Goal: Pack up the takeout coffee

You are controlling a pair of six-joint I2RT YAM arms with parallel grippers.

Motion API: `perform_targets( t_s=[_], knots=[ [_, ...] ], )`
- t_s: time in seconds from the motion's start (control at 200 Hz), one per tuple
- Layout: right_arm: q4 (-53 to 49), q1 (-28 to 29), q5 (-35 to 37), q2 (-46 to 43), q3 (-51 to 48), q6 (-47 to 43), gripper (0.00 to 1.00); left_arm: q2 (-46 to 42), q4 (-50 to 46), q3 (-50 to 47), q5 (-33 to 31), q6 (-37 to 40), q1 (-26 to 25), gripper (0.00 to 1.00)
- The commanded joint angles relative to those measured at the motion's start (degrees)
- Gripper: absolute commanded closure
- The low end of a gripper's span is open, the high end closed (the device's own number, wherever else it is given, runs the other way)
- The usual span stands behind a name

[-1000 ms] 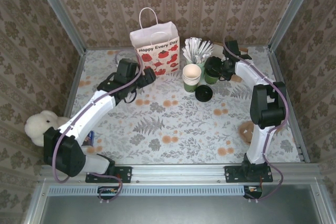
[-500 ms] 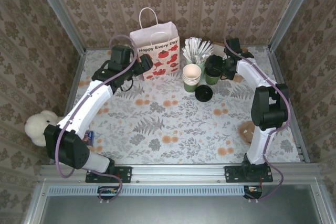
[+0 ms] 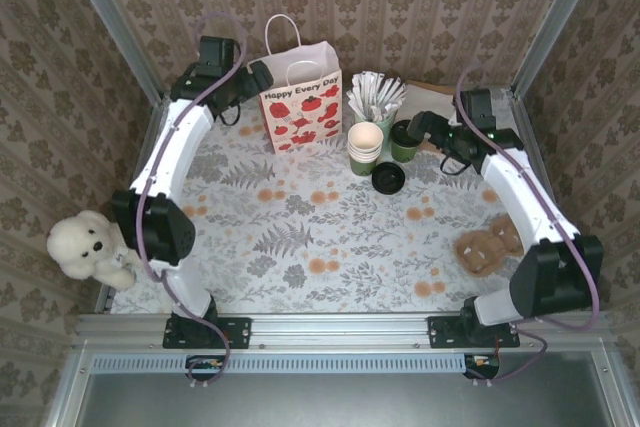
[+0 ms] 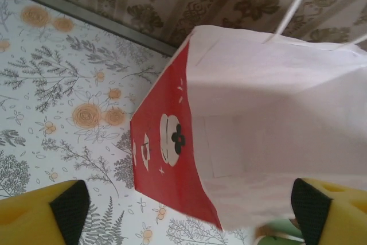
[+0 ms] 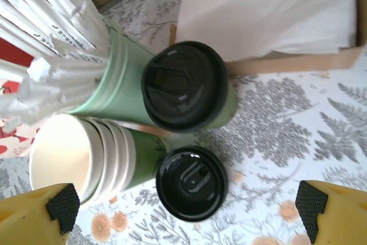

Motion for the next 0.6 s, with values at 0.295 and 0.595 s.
perform_targets(
  t_s=[0.295, 0.595],
  knots=[
    [-3.5, -0.2, 9.2, -15.5, -11.4, -5.4, 0.0, 13.7, -4.0, 18.1, -3.5, 5.9, 0.1, 0.35],
    [-4.4, -0.2, 6.4, -18.7, -17.0, -2.5, 0.0, 14.5, -6.0, 21.7, -4.6, 7.0, 0.4, 0.8]
  ],
)
